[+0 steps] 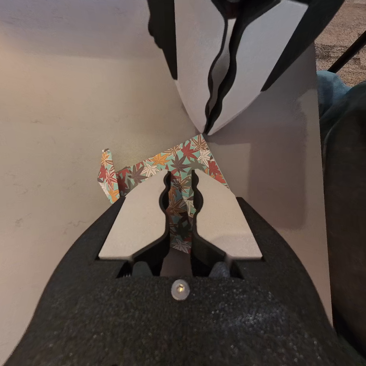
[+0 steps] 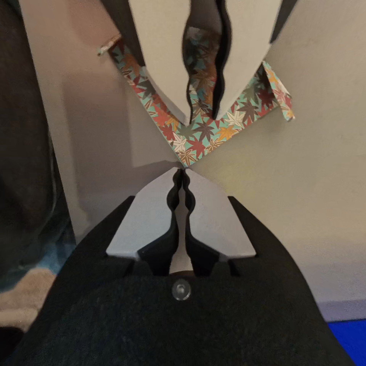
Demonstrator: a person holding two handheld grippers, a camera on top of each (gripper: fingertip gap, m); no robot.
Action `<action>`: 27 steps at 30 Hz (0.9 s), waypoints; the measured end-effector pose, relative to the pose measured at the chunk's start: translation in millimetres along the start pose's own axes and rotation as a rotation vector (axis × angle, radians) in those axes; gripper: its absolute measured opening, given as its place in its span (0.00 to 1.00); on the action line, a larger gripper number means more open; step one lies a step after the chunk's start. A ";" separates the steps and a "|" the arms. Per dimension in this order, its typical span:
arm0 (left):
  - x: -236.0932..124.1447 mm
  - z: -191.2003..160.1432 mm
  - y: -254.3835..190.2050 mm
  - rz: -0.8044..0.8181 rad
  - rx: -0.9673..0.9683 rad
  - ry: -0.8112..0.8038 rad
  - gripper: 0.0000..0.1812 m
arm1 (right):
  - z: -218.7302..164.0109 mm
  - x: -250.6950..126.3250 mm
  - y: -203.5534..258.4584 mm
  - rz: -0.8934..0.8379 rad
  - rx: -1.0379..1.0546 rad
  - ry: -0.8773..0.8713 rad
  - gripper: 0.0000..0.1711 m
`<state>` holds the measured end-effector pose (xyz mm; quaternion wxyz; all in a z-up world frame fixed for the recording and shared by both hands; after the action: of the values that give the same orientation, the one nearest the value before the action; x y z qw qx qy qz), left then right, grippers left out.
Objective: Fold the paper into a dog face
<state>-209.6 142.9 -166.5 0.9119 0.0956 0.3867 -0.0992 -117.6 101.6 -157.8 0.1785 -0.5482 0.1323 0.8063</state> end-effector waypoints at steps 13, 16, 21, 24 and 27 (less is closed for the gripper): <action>0.2 0.3 -1.3 0.014 0.018 0.010 0.00 | 3.4 2.8 8.0 -0.082 0.118 -0.081 0.00; 0.2 0.3 -1.3 0.012 0.016 0.009 0.00 | 5.4 3.9 7.3 -0.085 0.121 -0.095 0.00; 0.2 0.3 -1.3 0.011 0.014 0.009 0.00 | 4.7 5.0 6.3 -0.089 0.115 -0.161 0.00; 0.2 0.3 -1.2 0.010 0.012 0.008 0.00 | 4.6 6.2 6.3 -0.101 0.072 -0.204 0.00; 0.2 0.3 -1.2 0.009 0.011 0.008 0.00 | 6.2 6.9 6.0 -0.120 0.023 -0.221 0.01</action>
<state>-209.5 141.6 -166.6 0.9103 0.1030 0.3892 -0.0968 -127.7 99.7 -161.9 0.2463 -0.4607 0.0878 0.8482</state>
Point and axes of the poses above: each gripper's, where its closed fingertips meet, x out along the fingers, z out of its top, y = z × x across the jaws, the point moved 6 cm from there along -x, back along the fingers, and after that the axes turned 7 degrees about x, right-handed, at the moved point
